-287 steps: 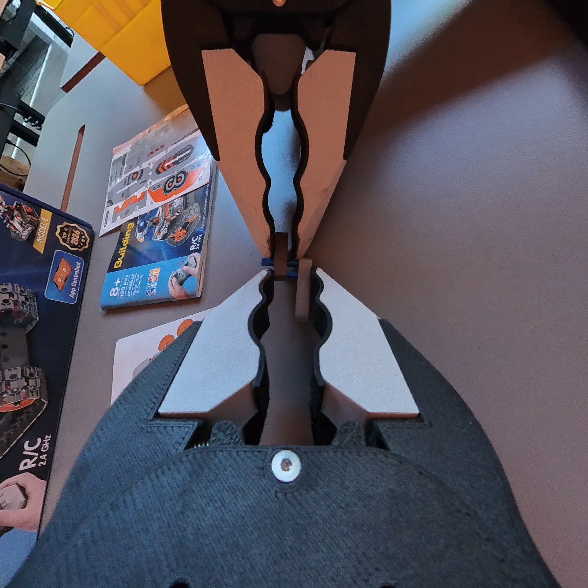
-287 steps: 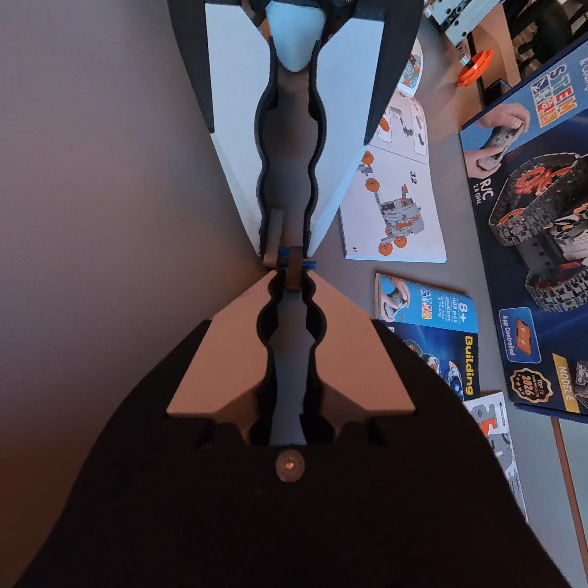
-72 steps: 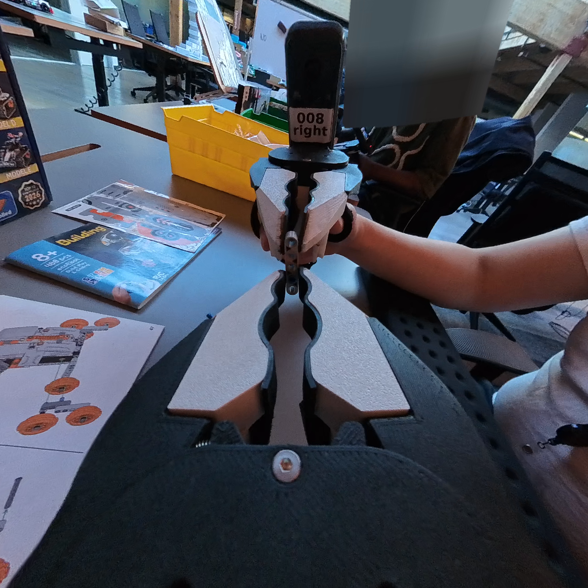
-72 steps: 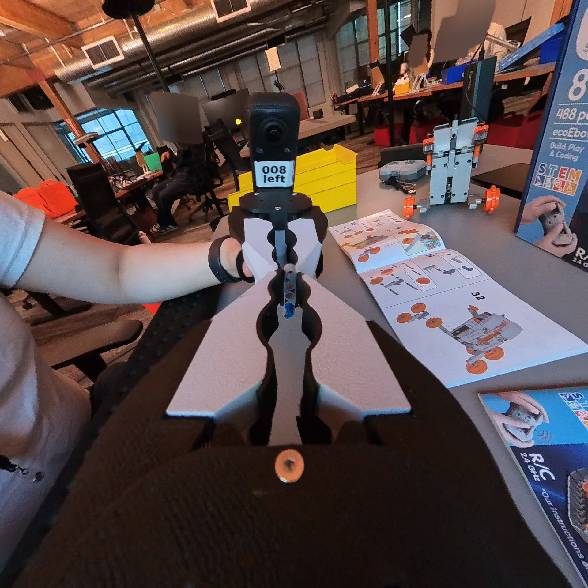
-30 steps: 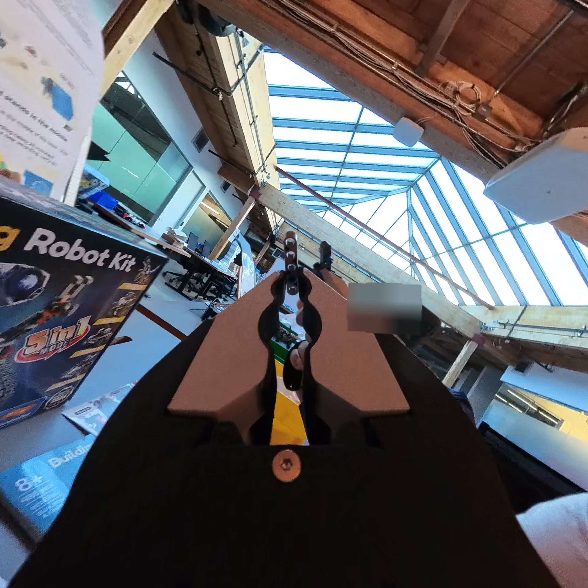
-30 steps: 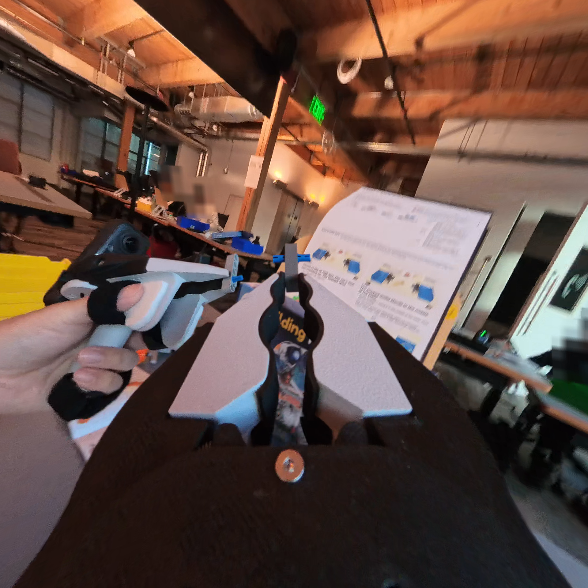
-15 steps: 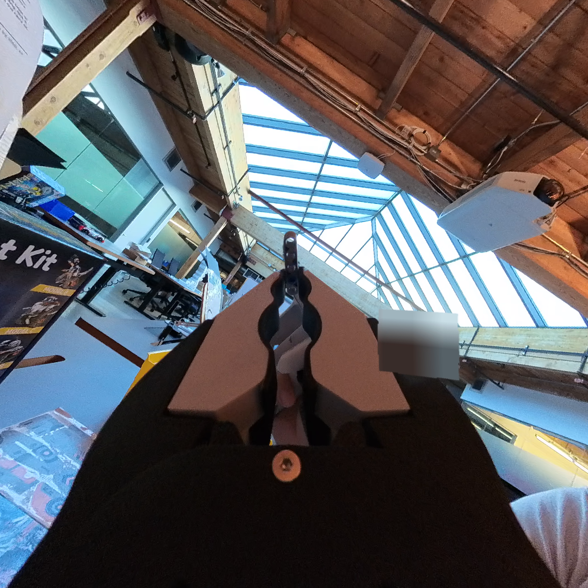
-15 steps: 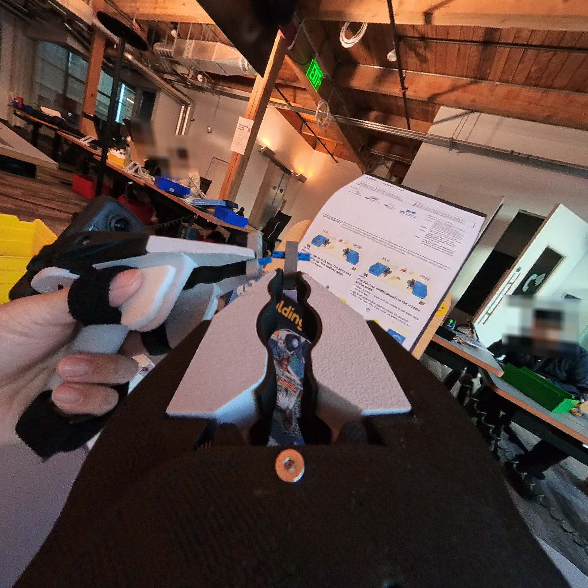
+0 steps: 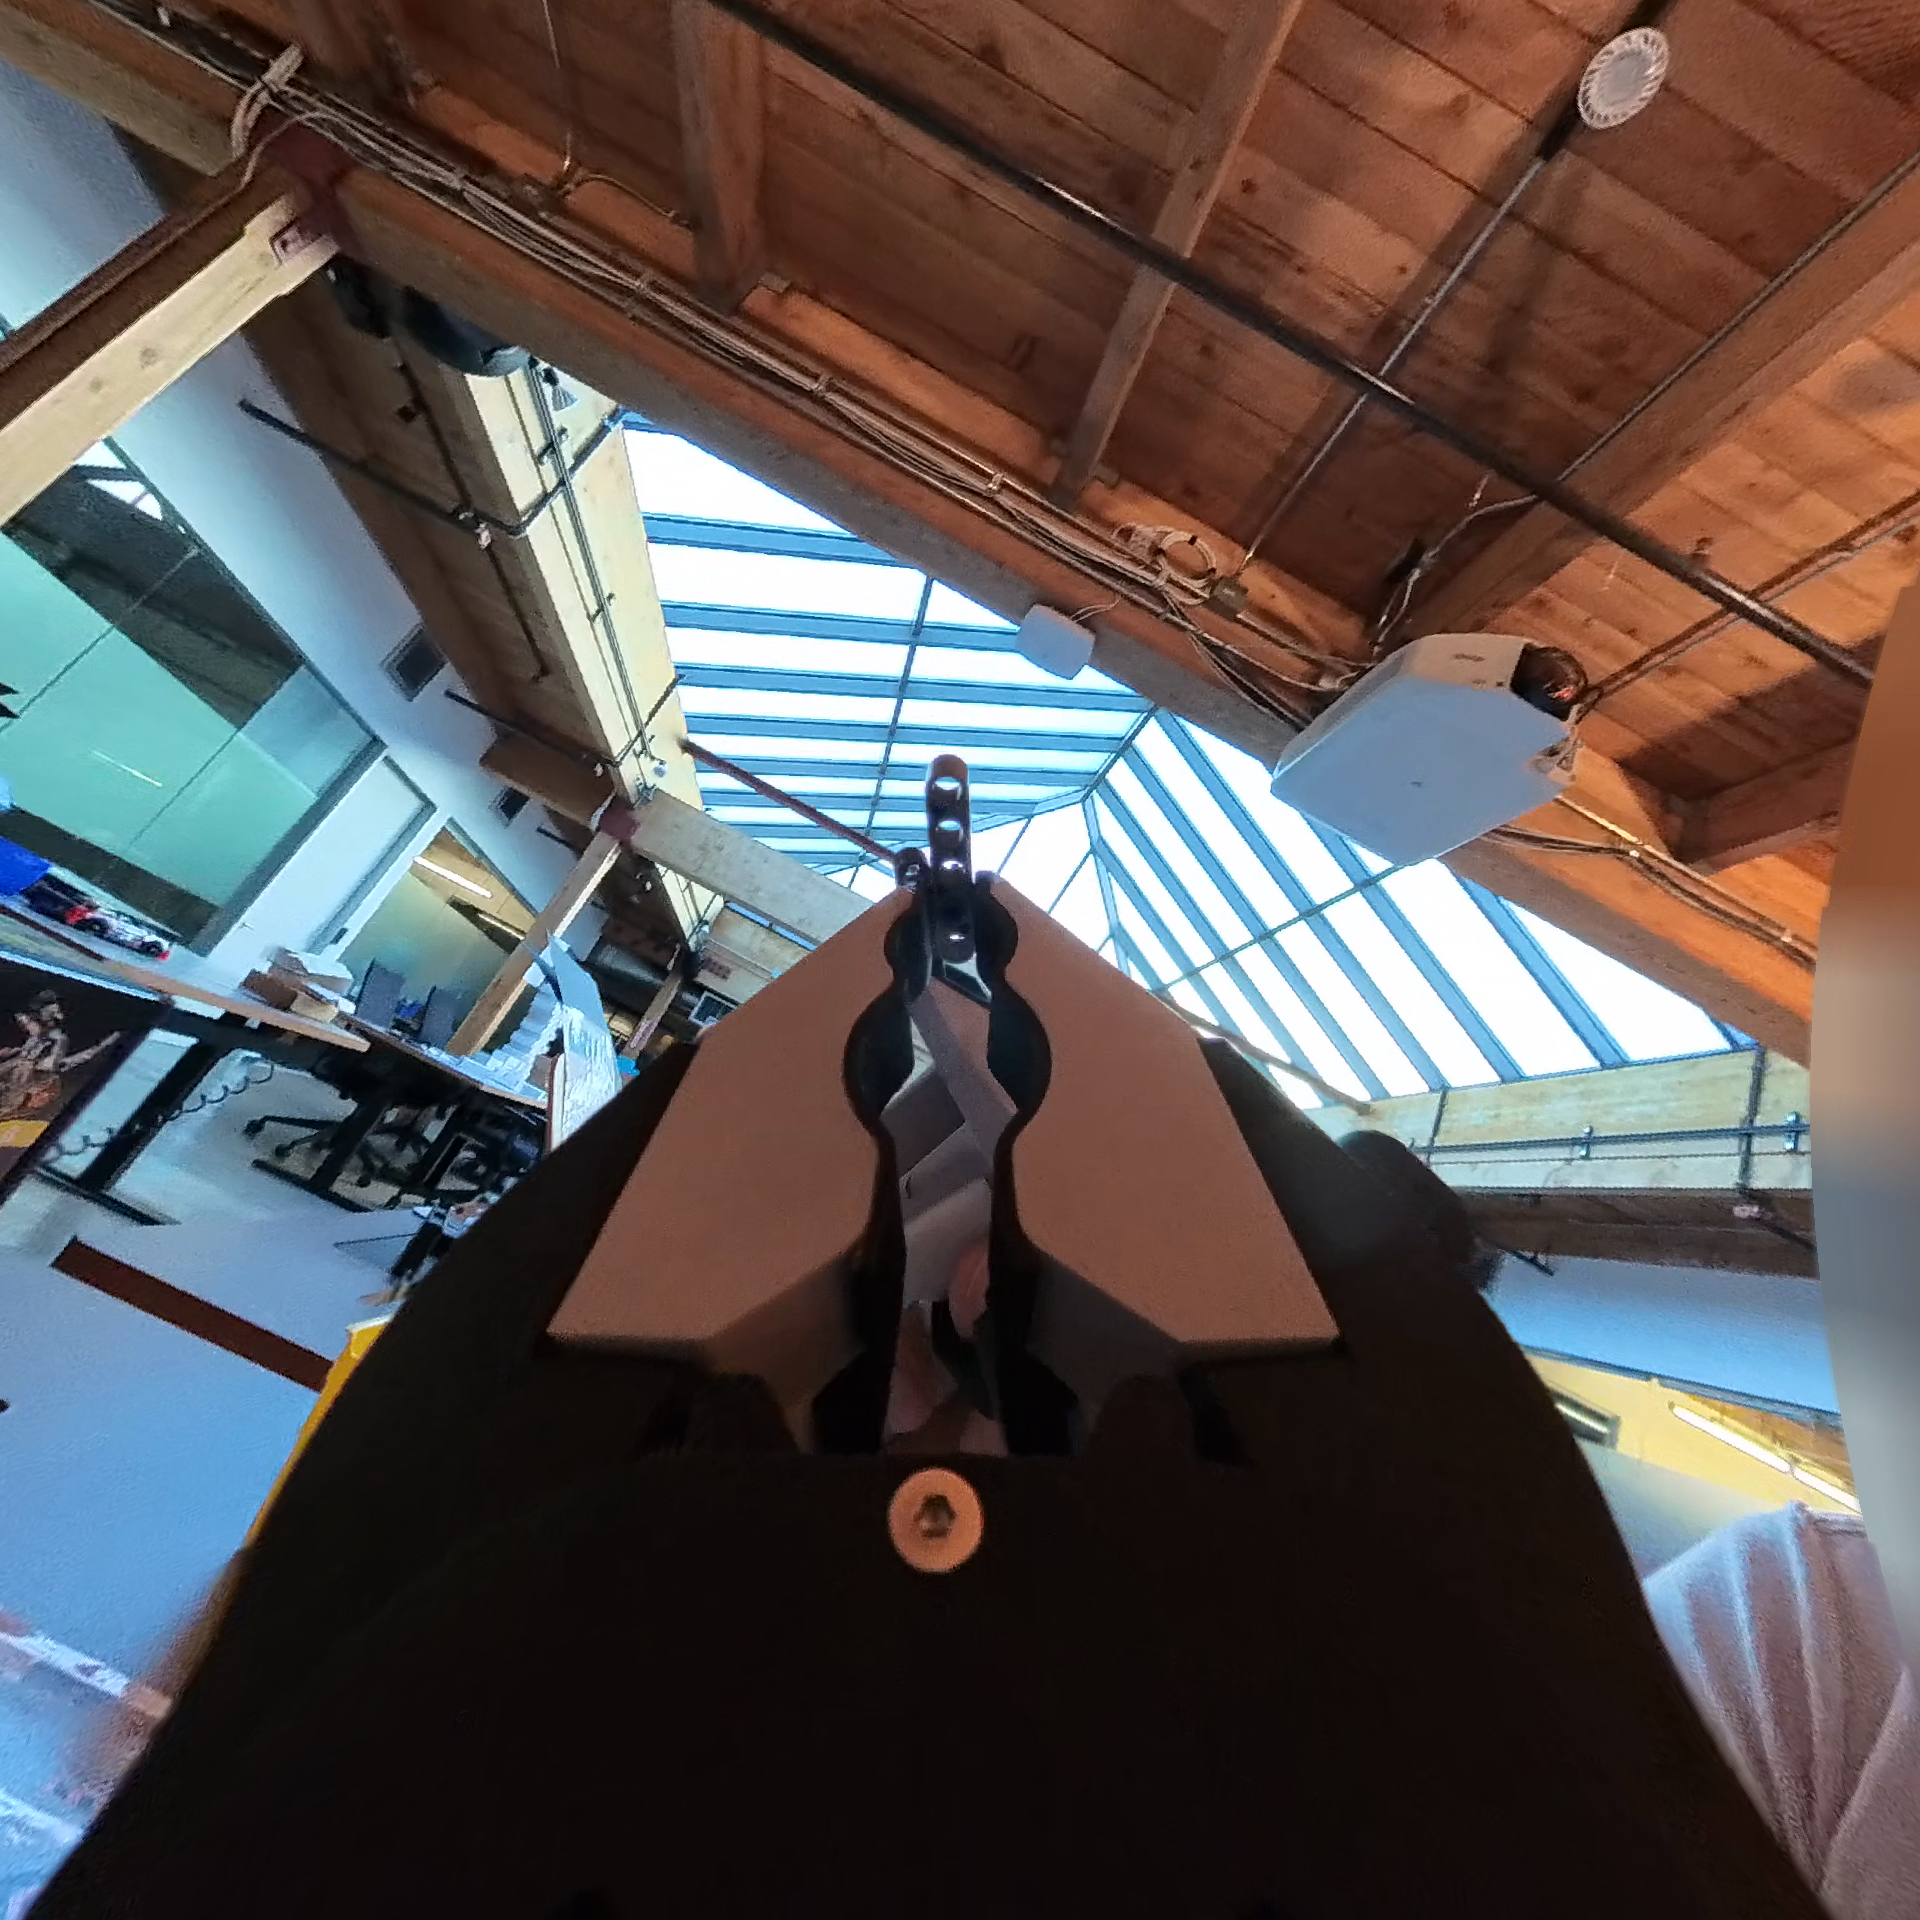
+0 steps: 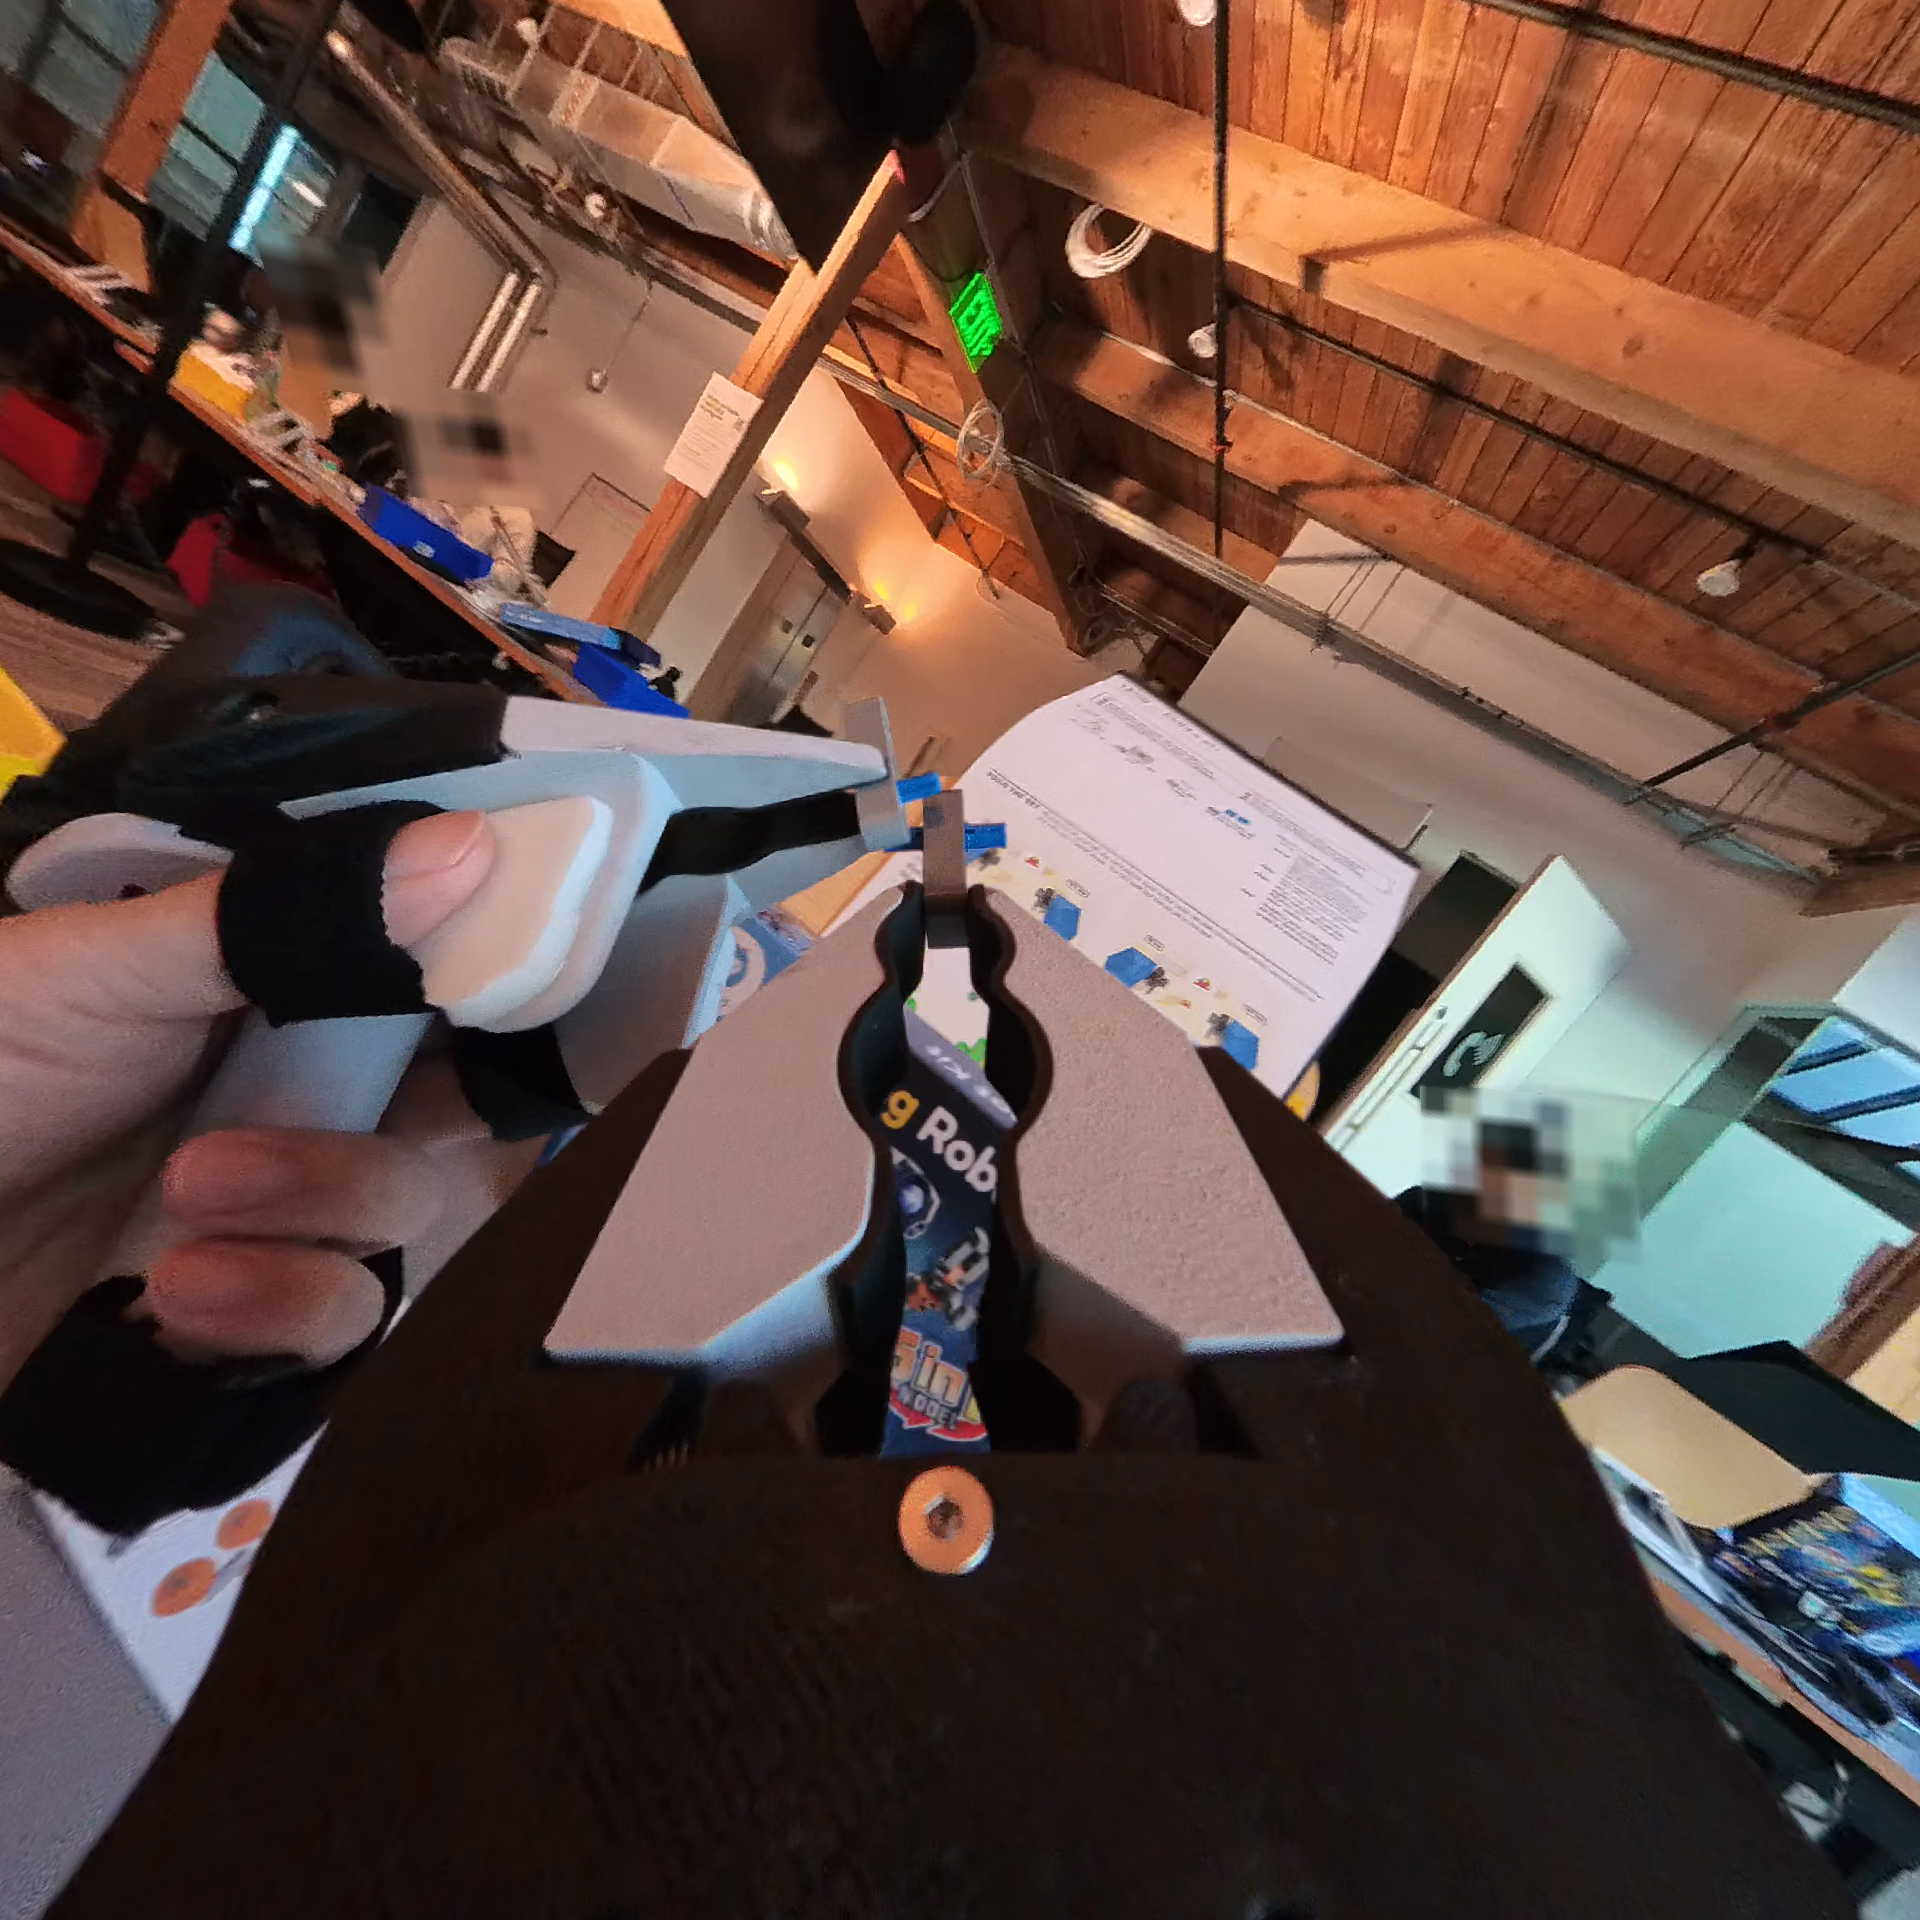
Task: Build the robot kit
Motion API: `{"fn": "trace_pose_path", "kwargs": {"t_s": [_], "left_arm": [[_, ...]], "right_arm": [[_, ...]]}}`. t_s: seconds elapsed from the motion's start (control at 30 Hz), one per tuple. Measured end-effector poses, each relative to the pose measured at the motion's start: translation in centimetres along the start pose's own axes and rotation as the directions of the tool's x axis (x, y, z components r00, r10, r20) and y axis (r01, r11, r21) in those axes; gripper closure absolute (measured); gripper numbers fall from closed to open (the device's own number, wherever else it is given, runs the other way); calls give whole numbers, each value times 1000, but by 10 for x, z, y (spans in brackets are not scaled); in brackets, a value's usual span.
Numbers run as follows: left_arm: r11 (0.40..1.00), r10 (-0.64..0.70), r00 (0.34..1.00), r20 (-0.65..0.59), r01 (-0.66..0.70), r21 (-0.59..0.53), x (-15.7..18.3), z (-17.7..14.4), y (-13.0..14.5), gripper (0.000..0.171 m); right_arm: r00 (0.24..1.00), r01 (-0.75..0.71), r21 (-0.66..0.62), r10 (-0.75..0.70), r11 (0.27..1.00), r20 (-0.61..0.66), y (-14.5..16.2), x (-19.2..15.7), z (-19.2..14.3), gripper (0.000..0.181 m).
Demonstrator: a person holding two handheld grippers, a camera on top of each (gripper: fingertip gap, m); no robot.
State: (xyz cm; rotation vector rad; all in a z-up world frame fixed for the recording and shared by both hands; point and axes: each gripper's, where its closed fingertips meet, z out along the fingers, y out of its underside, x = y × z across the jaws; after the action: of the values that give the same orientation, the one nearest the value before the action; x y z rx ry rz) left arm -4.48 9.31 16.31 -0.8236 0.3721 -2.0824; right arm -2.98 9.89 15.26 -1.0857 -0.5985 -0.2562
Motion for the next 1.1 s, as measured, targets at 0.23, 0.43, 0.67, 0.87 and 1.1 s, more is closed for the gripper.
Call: {"fn": "trace_pose_path", "kwargs": {"t_s": [0.23,0.43,0.67,0.87,1.1], "left_arm": [[999,33,999,4,-33,16,1,-2,-3,167],[999,-12,999,-37,13,50,2,-3,-5,167],[997,15,1000,26,-17,69,-2,-4,-4,167],[999,1,996,88,-4,32,-4,-4,-3,167],[999,-35,990,139,34,4,-8,-2,-1,167]], "right_arm": [[999,9,36,-7,999,-47,-9,4,-3,175],[1000,10,23,-9,1000,-13,-8,-1,-1,176],[994,98,-4,-98,995,-50,-4,-1,-1,176],[987,148,5,-147,989,-65,-4,-1,-2,176],[981,189,0,-189,982,-38,-1,1,-3,176]]}}
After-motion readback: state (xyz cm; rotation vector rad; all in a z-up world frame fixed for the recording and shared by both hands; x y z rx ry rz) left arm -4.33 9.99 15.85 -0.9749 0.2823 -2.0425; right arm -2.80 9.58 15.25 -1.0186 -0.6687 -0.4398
